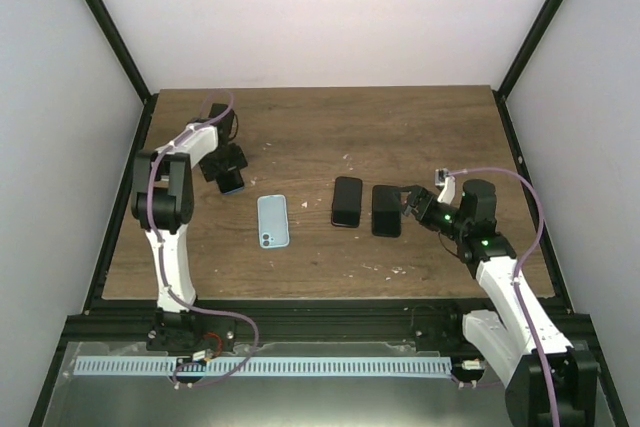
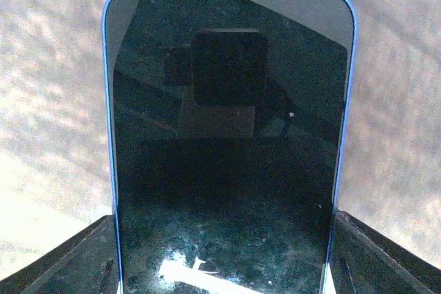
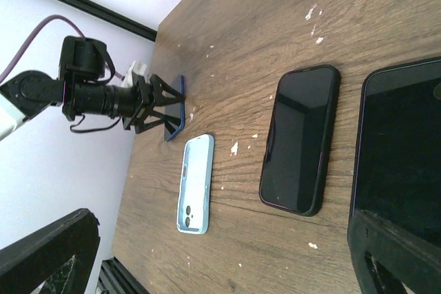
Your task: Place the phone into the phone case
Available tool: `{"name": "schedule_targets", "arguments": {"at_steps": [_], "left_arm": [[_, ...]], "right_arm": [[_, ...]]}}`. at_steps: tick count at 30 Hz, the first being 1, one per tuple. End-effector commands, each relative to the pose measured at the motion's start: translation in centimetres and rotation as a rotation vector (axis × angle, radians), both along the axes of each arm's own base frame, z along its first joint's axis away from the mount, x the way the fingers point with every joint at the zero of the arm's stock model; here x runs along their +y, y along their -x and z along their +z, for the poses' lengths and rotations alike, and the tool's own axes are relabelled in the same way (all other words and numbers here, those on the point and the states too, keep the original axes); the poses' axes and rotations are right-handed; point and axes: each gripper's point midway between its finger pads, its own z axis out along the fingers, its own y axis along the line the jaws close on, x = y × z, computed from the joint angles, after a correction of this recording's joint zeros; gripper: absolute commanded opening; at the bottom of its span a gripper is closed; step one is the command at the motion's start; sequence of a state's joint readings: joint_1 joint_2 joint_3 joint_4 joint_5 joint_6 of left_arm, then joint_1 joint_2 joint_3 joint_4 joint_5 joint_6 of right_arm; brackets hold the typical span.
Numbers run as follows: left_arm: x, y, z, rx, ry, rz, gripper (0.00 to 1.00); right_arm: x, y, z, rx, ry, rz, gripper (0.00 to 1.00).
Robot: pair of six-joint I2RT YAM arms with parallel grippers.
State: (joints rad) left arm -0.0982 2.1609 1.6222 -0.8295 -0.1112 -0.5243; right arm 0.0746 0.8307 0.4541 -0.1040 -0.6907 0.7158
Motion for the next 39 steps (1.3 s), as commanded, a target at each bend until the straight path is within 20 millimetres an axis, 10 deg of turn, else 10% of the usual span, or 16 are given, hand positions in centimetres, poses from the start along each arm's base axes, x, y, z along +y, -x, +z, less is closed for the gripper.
{"name": "schedule_targets", "arguments": {"at_steps": [1, 22, 39], "left_arm": [[-1.3, 3.5, -0.4, 0.029, 0.019, -0.070, 0.72], [-6.2, 11.1, 4.6, -0.118, 0.182, -0.217, 0.66], [-15.4, 15.2, 7.0, -0.206, 0.483, -0.342, 0.64]], "right_arm": [[0.0, 0.4, 0.5, -0.029, -0.008, 0.009, 1.00], [0.1, 1.3, -0.2, -0.003, -0.034, 0.005, 1.00], [1.9, 1.6, -0.7, 0.024, -0.040, 0.054, 1.00]]}}
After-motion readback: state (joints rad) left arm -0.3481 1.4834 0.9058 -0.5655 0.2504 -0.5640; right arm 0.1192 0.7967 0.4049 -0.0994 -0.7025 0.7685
